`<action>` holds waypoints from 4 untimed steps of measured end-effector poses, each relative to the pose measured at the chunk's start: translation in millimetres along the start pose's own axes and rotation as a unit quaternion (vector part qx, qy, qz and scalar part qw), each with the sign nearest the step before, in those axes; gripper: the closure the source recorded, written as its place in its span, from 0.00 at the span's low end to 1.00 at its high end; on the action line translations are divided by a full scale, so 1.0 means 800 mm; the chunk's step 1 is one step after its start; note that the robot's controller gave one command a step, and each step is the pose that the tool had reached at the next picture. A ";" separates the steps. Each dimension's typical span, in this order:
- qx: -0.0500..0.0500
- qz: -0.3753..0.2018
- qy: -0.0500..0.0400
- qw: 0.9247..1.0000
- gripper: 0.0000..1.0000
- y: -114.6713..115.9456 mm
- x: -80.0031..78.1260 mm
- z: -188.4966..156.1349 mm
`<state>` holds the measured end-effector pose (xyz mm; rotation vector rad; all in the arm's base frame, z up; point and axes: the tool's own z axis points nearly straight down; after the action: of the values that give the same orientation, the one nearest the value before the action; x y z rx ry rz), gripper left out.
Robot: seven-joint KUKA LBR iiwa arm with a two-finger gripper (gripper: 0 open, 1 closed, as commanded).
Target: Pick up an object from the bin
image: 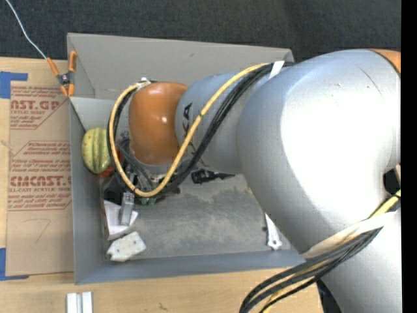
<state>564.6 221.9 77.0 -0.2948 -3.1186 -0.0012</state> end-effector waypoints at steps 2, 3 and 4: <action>-0.001 0.000 -0.001 1.000 0.00 0.001 -0.002 -0.003; -0.006 0.033 -0.007 0.999 0.00 -0.007 0.009 0.001; -0.002 0.000 -0.004 1.000 1.00 0.001 -0.003 -0.004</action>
Offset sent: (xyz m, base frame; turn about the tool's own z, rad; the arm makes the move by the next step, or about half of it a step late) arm 0.0000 0.0000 0.0000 0.0000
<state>567.4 222.3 80.4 -0.2969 -3.1258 -0.0059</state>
